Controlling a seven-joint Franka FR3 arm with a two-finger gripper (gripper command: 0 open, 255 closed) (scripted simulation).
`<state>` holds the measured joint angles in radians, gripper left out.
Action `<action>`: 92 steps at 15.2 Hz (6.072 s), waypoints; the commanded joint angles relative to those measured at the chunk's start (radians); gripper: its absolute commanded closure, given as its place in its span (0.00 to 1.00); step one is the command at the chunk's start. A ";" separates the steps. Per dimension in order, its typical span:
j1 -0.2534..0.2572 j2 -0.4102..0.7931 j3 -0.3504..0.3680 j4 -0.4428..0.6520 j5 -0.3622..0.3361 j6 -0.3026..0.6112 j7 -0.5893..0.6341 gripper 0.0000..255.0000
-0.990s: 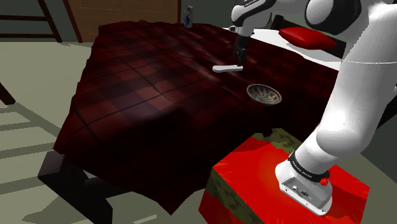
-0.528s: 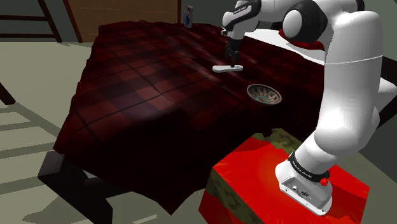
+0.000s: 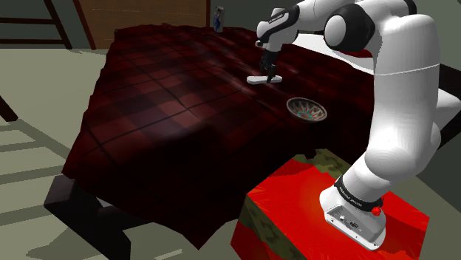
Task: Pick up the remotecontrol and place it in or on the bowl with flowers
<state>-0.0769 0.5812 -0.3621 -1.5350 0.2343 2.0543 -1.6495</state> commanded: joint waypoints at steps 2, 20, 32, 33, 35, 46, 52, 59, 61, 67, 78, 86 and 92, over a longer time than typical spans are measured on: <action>0.000 0.000 0.000 -0.001 0.000 0.001 0.000 0.00; 0.002 -0.031 -0.008 0.033 -0.013 -0.062 0.009 1.00; 0.000 -0.073 -0.019 0.133 -0.033 -0.200 0.024 1.00; 0.000 -0.075 -0.020 0.143 -0.034 -0.212 0.025 1.00; -0.002 -0.078 -0.021 0.165 -0.036 -0.237 0.027 1.00; 0.104 -0.497 -0.052 -0.375 -0.185 -0.087 0.092 1.00; 0.113 -0.755 -0.036 -0.652 -0.295 -0.048 0.168 1.00; 0.071 -1.060 0.012 -0.922 -0.393 -0.074 0.246 1.00; 0.054 -1.150 0.028 -0.990 -0.412 -0.097 0.262 1.00; 0.030 -1.249 0.041 -1.100 -0.434 -0.088 0.277 1.00; 0.026 -1.177 0.007 -1.209 -0.455 0.093 0.275 1.00; 0.027 -1.177 0.007 -1.209 -0.455 0.093 0.275 1.00; 0.027 -1.177 0.007 -1.209 -0.455 0.093 0.275 0.00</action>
<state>-0.0502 -0.5947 -0.3554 -2.7429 -0.2202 2.1474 -1.3749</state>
